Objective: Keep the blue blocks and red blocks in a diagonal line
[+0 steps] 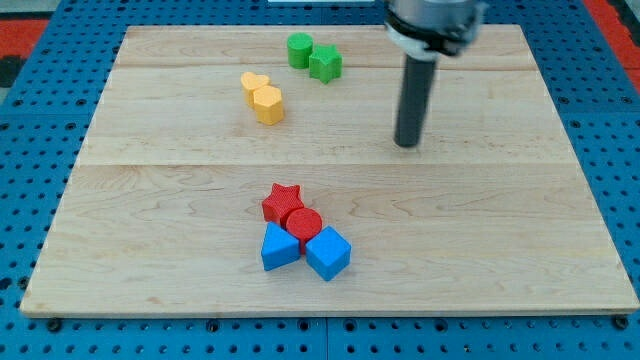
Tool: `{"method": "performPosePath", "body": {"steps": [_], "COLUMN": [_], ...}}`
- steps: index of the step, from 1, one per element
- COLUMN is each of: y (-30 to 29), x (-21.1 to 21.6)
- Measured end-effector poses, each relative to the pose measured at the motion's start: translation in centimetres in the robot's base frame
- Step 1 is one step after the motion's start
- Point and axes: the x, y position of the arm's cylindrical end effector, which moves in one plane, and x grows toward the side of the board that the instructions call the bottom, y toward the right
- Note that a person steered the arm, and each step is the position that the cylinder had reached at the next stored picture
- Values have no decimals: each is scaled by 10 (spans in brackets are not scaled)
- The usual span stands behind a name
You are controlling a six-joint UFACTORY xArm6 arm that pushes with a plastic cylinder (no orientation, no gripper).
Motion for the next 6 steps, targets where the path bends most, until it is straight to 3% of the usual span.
{"method": "performPosePath", "body": {"steps": [6], "y": [-67], "x": [147]}}
